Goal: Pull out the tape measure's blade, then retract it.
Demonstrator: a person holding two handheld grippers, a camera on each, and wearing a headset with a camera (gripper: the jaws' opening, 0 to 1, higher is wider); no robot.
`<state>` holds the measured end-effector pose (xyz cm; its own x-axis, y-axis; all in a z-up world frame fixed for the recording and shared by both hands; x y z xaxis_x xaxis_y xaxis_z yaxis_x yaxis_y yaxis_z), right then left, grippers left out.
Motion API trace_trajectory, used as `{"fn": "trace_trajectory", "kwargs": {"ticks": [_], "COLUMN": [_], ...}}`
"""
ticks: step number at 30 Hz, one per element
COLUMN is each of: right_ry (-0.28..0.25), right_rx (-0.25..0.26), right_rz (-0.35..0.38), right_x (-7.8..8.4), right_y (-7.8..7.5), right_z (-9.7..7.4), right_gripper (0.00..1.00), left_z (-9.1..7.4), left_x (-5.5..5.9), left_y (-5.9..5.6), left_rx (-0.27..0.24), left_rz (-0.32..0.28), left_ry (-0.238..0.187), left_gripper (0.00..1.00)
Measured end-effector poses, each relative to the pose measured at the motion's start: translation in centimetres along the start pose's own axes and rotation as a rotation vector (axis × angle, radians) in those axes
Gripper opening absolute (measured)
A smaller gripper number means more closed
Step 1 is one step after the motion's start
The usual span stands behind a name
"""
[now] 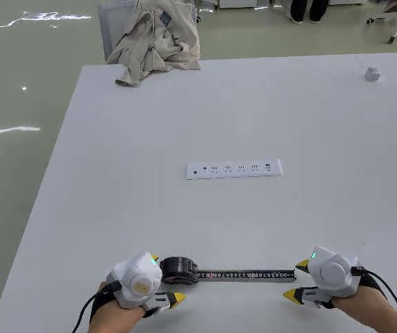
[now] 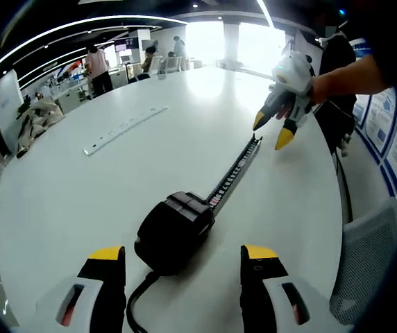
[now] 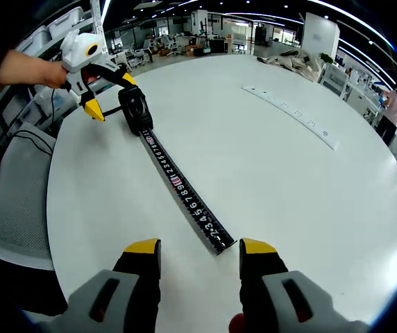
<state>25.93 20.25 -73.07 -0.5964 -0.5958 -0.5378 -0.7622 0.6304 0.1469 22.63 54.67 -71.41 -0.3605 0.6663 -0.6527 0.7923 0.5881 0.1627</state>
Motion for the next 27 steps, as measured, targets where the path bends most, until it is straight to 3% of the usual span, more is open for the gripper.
{"fn": "trace_trajectory", "kwargs": {"ticks": [8,27], "right_ry": [-0.004,-0.074], "right_rx": [0.029,0.086], "right_rz": [0.060,0.199], "right_x": [0.8,1.9], "right_y": [1.2,3.4], "right_z": [-0.2,-1.4], "right_gripper": [0.53,0.69], "left_z": [-0.7,-2.9], "left_x": [0.8,1.4], "left_y": [-0.8,-2.4], "left_rx": [-0.042,-0.125], "left_rz": [-0.066,-0.207], "left_ry": [-0.005,-0.030], "left_gripper": [0.68,0.78]}}
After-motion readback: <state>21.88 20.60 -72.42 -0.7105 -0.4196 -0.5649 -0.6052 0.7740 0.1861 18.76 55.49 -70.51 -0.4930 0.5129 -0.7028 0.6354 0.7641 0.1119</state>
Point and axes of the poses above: the centre of the closed fingertips' face, and the gripper's own axes: z roughly forward along the fingers, y roughly to its left, x roughly out of its underside, the point moved 8 cm from there along -z, roughly backward along the fingers, and after that the axes turned 12 degrees about z, right-handed, at the moved point
